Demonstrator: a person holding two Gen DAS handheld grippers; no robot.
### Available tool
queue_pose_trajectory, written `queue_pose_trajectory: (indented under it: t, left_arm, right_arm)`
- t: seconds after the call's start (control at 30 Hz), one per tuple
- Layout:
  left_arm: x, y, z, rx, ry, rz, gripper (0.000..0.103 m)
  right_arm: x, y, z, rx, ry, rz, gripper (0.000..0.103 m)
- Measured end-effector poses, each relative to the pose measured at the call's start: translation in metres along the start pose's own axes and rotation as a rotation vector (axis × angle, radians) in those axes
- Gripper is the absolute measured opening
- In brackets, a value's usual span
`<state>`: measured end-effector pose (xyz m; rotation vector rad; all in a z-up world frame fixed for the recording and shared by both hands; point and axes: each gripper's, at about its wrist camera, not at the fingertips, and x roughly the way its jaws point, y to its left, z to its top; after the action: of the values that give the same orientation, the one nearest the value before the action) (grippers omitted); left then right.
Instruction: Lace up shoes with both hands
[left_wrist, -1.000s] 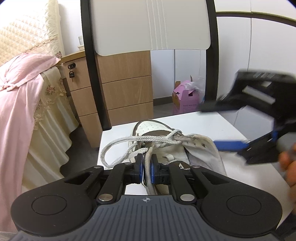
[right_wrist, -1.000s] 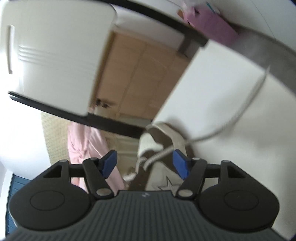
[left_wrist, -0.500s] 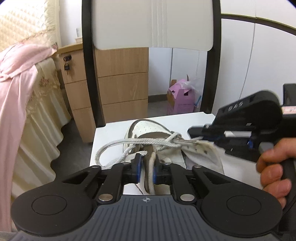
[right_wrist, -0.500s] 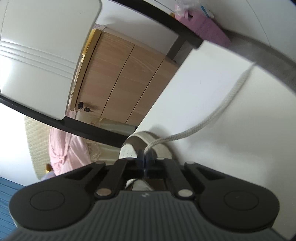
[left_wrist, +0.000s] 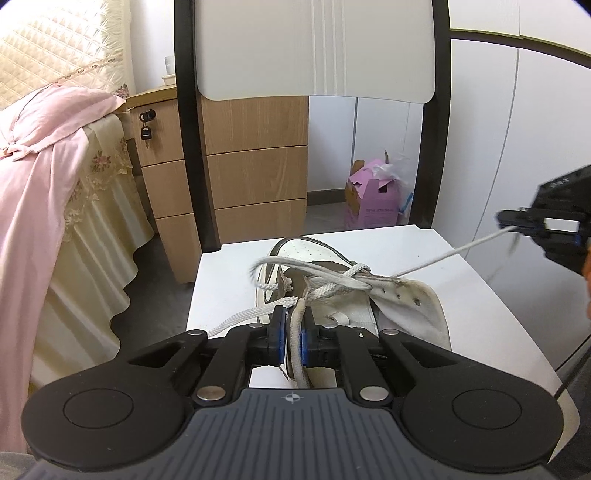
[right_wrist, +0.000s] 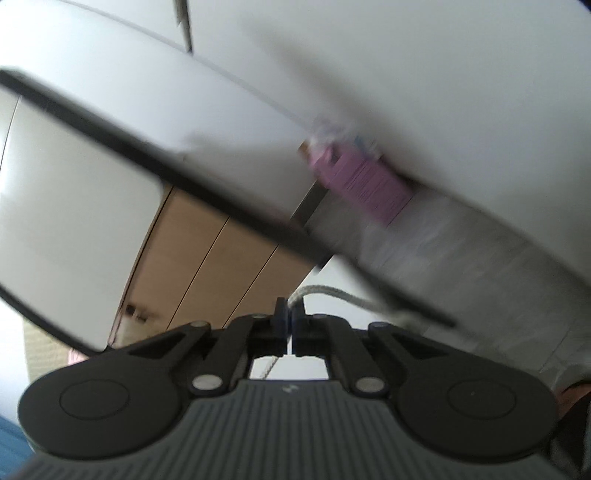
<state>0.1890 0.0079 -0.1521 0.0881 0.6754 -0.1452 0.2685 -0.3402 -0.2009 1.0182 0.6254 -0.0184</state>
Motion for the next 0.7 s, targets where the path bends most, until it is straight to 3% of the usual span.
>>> queue_pose_trajectory:
  t: [0.13, 0.2, 0.23, 0.3, 0.37, 0.43, 0.53, 0.6, 0.7]
  left_arm:
    - [0.0, -0.003, 0.0, 0.004, -0.002, 0.008, 0.009]
    - [0.0, -0.003, -0.001, 0.005, -0.005, 0.007, 0.009]
    - [0.0, -0.002, -0.001, 0.002, -0.006, 0.005, 0.009]
    - [-0.001, -0.001, -0.002, -0.002, -0.006, 0.003, 0.009]
    - [-0.001, -0.001, -0.002, -0.003, -0.007, 0.001, 0.01]
    - [-0.001, -0.001, -0.002, -0.001, -0.008, 0.0, 0.01]
    - [0.0, -0.001, -0.002, -0.001, -0.008, -0.005, 0.01]
    - [0.0, 0.0, -0.002, -0.003, -0.007, -0.008, 0.01]
    - [0.0, 0.0, -0.001, -0.005, -0.003, -0.011, 0.01]
  right_arm:
    - [-0.008, -0.008, 0.004, -0.026, 0.006, -0.016, 0.004]
    - [-0.011, -0.009, 0.005, -0.038, 0.004, -0.033, 0.013]
    - [-0.013, -0.01, 0.006, -0.032, 0.001, -0.035, 0.019]
    - [-0.017, -0.01, 0.007, -0.026, -0.012, -0.041, 0.056]
    - [-0.019, -0.005, 0.007, -0.059, -0.041, -0.074, 0.067]
    - [-0.026, 0.003, 0.008, -0.1, -0.081, -0.113, 0.069]
    - [-0.029, 0.018, 0.006, -0.139, -0.087, -0.065, 0.069]
    - [-0.023, 0.029, -0.007, -0.131, 0.005, 0.026, 0.069]
    - [-0.003, 0.038, -0.041, -0.051, 0.213, 0.154, 0.069]
